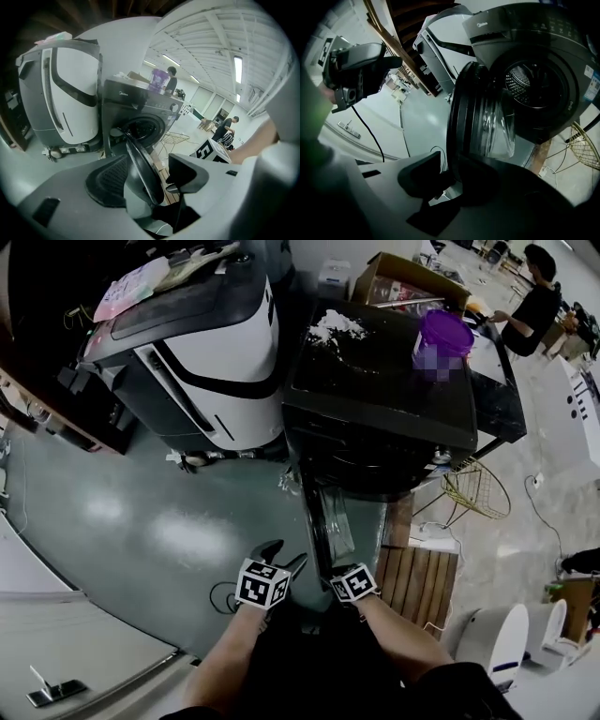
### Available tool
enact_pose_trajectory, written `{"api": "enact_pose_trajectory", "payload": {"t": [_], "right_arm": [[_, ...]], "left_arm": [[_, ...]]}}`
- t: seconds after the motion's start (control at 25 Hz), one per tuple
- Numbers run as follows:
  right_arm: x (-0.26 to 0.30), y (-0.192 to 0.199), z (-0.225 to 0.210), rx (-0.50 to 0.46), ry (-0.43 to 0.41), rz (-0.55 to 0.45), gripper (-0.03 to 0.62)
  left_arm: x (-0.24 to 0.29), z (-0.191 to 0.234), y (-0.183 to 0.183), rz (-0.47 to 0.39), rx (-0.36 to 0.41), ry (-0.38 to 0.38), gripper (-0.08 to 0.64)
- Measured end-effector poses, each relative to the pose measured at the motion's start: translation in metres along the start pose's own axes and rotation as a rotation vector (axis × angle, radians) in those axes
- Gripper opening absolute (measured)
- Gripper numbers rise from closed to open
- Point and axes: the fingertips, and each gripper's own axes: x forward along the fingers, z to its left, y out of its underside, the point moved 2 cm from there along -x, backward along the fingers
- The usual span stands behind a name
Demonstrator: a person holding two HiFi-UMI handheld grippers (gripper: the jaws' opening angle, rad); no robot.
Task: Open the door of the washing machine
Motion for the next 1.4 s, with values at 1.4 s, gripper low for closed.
{"api": "enact_pose_trajectory", "payload": {"t": [1.4], "right_arm": [[-0.23, -0.128, 0.079, -0.204, 0.139, -0.696, 0.017]], "left_arm": [[-0.146, 0.024, -0.073, -0.387, 0.069, -0.079, 0.193]]}}
